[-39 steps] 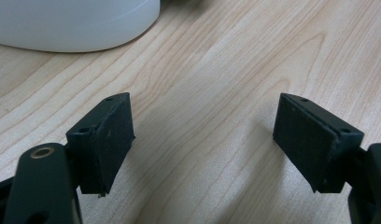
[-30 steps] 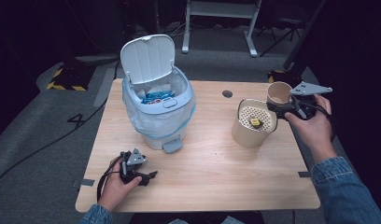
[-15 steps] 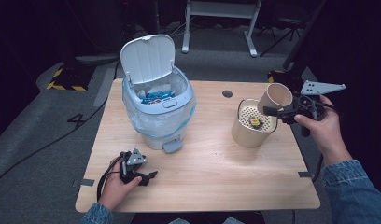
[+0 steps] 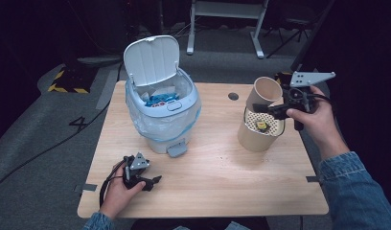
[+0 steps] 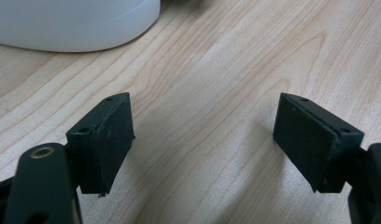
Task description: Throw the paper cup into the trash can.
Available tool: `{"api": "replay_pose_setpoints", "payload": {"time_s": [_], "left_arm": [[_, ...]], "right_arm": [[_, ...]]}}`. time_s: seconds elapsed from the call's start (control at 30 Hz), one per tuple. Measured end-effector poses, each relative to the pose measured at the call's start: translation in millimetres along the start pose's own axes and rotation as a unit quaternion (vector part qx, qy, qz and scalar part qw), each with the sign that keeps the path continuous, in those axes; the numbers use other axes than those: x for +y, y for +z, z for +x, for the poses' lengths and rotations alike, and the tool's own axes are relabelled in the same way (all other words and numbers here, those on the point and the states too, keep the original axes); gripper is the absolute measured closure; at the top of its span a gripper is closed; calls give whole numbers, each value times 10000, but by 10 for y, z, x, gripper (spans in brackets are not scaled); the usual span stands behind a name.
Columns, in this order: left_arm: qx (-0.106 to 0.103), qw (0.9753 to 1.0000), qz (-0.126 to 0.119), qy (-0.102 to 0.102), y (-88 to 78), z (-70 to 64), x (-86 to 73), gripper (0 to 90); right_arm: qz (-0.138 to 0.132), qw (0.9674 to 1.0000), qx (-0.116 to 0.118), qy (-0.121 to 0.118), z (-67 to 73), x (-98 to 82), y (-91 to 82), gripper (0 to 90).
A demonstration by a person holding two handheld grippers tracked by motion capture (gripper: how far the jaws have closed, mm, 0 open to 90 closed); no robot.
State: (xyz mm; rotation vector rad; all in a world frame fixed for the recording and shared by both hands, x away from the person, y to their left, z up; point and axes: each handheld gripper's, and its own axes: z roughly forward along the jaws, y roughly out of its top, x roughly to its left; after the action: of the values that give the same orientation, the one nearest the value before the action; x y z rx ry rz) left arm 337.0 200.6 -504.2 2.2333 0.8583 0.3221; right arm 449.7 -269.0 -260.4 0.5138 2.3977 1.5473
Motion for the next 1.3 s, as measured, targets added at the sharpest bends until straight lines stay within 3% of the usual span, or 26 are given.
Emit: {"api": "replay_pose_setpoints", "payload": {"time_s": [0.23, 0.6, 1.0, 1.3], "left_arm": [[-15, 10000, -9, -18, 1, 3, 0, 206], [-7, 10000, -19, -17, 2, 3, 0, 207], [16, 10000, -15, 11, 5, 7, 5, 207], [-10, 10000, 1, -7, 7, 9, 10, 205]], "right_arm": [[11, 9992, 334, -236, 112, 333, 363, 301], [-46, 9974, 658, -290, 215, 694, 931, 301], [-383, 9969, 680, -108, 306, 943, 1521, 299], [-161, 9975, 662, -162, 366, 1060, 1862, 298]]}}
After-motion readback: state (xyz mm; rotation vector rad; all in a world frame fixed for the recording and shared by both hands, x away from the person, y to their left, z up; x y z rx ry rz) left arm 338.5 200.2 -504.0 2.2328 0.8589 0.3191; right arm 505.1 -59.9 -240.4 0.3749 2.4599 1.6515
